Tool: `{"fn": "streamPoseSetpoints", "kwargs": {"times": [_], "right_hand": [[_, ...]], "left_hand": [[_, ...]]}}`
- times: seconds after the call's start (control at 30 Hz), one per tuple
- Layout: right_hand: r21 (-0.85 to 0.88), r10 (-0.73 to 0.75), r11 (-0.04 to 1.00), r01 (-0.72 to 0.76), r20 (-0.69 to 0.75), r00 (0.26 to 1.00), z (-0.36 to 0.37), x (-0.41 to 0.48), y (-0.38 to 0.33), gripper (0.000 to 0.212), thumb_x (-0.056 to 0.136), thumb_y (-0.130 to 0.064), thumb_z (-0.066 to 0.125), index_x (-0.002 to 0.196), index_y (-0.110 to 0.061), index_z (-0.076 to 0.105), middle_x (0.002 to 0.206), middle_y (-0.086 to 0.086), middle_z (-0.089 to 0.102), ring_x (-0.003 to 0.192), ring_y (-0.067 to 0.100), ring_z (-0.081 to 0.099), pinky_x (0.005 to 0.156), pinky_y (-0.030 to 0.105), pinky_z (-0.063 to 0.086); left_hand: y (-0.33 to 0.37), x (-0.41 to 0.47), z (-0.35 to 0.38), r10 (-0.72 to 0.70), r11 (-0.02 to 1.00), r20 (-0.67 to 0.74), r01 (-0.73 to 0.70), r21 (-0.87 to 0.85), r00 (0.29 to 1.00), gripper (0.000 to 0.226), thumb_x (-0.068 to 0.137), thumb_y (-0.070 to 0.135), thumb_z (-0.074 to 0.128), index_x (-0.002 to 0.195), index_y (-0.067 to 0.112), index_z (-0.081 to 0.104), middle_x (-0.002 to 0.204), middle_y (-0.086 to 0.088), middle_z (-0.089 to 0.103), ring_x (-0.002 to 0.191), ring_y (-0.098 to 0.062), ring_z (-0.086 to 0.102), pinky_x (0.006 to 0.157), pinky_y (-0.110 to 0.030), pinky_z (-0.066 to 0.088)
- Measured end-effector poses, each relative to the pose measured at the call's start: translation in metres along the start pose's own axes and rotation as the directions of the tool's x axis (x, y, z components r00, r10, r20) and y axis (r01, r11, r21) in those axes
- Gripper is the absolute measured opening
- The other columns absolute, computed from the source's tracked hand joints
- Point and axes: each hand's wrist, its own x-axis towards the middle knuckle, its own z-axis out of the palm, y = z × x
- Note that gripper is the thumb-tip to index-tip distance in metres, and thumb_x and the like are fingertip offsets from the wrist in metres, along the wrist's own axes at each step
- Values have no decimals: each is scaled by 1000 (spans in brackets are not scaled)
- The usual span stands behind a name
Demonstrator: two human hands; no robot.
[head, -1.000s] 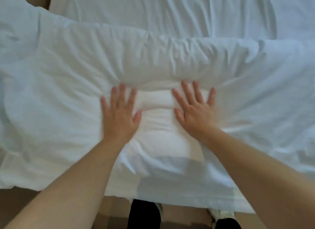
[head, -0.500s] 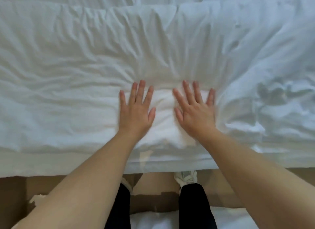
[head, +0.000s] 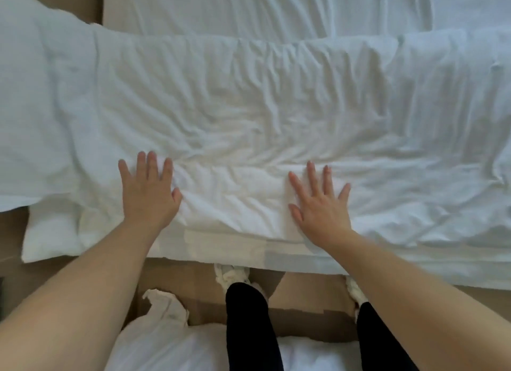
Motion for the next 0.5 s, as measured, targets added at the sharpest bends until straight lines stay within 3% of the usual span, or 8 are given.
{"fn": "streamPoseSetpoints", "kwargs": {"times": [0.17, 0.27, 0.37, 0.43, 0.5], "right_hand": [[-1, -159, 987, 159, -52, 986, 5, 66, -155, 77, 92, -70, 16, 150, -36, -21, 157, 9, -32, 143, 43, -25, 105, 77, 3], [-87, -307, 949, 304, -24, 951, 13, 79, -229, 84, 86, -75, 14, 150, -34, -22, 155, 13, -35, 142, 45, -27, 105, 78, 2], [-252, -458, 850, 463, 84, 885, 15, 61, -279, 92, 89, -70, 34, 152, -28, -20, 157, 16, -29, 144, 47, -19, 107, 76, 5], [-320, -406, 849, 421, 117, 906, 7, 50, -300, 85, 92, -38, 55, 154, -20, 0, 159, 20, 1, 144, 44, 12, 105, 65, 25], [-278, -348, 895, 349, 56, 936, -11, 53, -311, 56, 87, -9, 58, 138, -12, 34, 132, 13, 43, 116, 32, 49, 82, 41, 43]], "left_hand": [[-142, 31, 50, -90, 958, 23, 80, 277, 996, 75, 95, 58, 11, 155, 15, -5, 162, -14, -5, 148, -35, -4, 112, -61, -2], [-186, 14, 89, 51, 924, 142, -101, 369, 989, 86, 96, 59, 22, 152, 2, -11, 160, -20, -10, 148, -34, -3, 118, -49, 1], [-188, 0, 100, 190, 854, 198, -261, 449, 962, 89, 95, 53, 35, 151, -2, -6, 158, -25, 1, 147, -37, 7, 119, -46, 3], [-194, 0, 84, 249, 754, 179, -306, 582, 952, 79, 94, 40, 49, 150, 0, 9, 152, -21, 22, 141, -35, 25, 116, -47, 15], [-206, 8, 60, 281, 707, 174, -326, 627, 944, 58, 95, 24, 51, 142, 5, 25, 139, -15, 38, 128, -32, 41, 109, -46, 30]]}}
